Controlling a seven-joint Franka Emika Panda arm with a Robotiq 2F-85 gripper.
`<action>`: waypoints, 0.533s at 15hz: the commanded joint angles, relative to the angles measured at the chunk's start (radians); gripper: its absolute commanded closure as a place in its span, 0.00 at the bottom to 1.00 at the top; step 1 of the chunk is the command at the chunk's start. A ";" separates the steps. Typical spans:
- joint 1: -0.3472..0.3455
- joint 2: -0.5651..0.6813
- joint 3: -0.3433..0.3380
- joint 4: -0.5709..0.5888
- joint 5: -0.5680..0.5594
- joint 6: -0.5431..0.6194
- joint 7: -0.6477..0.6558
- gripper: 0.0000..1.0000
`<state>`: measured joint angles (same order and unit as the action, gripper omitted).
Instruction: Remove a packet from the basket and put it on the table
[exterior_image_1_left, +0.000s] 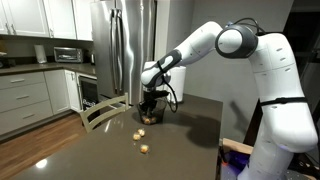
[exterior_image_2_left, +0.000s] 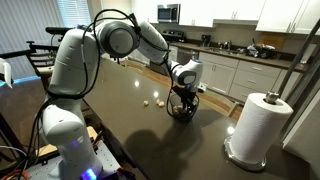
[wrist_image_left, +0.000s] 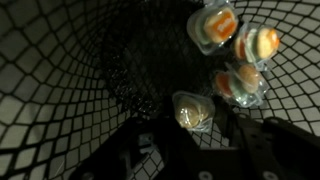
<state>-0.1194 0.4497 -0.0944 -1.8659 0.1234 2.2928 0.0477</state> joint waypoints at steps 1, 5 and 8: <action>-0.017 -0.016 0.011 -0.029 0.013 0.035 -0.033 0.85; -0.007 -0.037 0.004 -0.042 -0.003 0.032 -0.016 0.93; 0.007 -0.072 -0.007 -0.061 -0.028 0.010 0.009 0.92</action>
<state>-0.1185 0.4384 -0.0956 -1.8715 0.1204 2.2943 0.0477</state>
